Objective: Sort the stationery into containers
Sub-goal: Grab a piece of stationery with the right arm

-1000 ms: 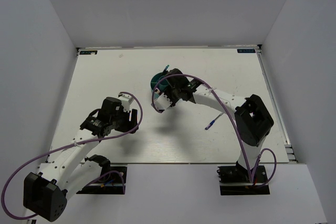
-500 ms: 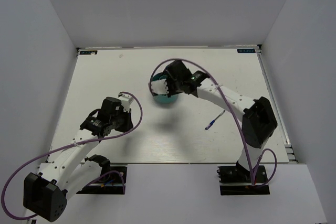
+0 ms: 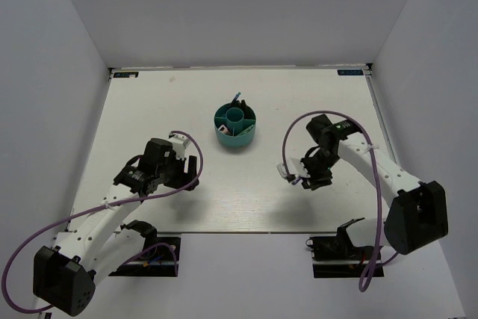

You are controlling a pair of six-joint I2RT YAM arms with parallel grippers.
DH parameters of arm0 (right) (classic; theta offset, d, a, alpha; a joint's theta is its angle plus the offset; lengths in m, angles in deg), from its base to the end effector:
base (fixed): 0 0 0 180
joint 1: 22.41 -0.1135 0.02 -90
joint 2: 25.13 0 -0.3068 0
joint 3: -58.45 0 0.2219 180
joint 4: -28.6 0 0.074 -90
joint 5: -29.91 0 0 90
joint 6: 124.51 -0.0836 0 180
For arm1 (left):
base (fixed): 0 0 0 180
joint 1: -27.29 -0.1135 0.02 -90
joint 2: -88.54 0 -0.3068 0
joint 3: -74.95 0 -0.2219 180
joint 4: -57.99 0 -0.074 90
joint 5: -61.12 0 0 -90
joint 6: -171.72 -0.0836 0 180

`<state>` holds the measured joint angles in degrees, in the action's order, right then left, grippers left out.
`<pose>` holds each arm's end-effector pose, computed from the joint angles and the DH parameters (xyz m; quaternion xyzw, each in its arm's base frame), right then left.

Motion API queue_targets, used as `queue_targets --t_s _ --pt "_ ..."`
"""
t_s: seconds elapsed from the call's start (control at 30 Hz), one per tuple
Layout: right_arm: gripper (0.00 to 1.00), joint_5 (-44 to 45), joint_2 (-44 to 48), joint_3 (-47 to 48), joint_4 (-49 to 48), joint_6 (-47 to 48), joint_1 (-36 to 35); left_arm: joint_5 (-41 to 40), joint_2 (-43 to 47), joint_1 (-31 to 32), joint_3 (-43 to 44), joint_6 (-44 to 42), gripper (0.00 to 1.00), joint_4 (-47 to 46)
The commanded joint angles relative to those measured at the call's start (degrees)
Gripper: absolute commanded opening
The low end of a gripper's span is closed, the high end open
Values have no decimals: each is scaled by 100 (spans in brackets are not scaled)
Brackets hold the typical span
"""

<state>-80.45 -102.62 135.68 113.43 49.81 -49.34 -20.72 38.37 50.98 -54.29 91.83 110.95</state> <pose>0.1549 0.1113 0.2602 -0.8159 0.5490 0.1346 0.1218 0.1244 -0.0676 0.2272 0.1344 0.9348 -0.1580 0.2882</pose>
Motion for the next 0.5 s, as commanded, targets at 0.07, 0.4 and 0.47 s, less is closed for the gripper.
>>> queue_targets --t_s 0.07,0.4,0.47 --pt "52 -337 165 -562 -531 1623 399 36 78 -39 96 0 83 -45" --pt "52 -100 -626 -845 -2113 1457 382 45 95 -30 96 -26 83 -45" --pt "51 -30 -723 -845 -2256 1448 400 36 104 -30 97 -35 83 -45"
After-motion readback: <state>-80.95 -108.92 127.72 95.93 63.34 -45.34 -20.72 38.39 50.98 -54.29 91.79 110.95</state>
